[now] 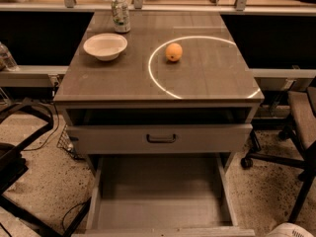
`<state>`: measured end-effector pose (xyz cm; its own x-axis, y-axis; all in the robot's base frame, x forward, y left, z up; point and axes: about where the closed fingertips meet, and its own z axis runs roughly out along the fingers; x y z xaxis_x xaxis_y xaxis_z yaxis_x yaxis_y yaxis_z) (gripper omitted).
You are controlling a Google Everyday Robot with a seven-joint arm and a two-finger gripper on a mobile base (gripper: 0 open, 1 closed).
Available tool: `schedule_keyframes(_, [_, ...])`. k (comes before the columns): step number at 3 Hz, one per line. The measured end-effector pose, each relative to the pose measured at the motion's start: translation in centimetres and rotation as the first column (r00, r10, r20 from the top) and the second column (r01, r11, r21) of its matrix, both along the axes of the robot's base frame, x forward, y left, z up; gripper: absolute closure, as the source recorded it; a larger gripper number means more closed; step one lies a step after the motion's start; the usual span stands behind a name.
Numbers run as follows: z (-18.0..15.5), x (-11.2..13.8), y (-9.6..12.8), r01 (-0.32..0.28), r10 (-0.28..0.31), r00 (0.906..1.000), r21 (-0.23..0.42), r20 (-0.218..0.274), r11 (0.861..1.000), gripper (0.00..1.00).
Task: Close middle drawer
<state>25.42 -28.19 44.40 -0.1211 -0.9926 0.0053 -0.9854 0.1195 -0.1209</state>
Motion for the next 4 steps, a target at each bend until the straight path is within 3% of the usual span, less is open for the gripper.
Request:
schedule_keyframes(1, [0.0, 0.0, 0.0, 0.000, 0.000, 1.0000, 0.000, 0.000, 1.000, 1.00])
schedule_keyframes(2, [-2.1, 0.9, 1.1, 0.005, -0.004, 0.9999, 0.019, -0.015, 1.000, 1.00])
schedule_keyframes(3, [-7.3, 3.9, 3.8, -0.001, 0.002, 0.9998, 0.098, -0.018, 0.995, 1.00])
schedule_keyframes(4, [-8.9, 5.1, 4.8, -0.010, 0.011, 0.9999, 0.128, -0.010, 0.992, 1.00])
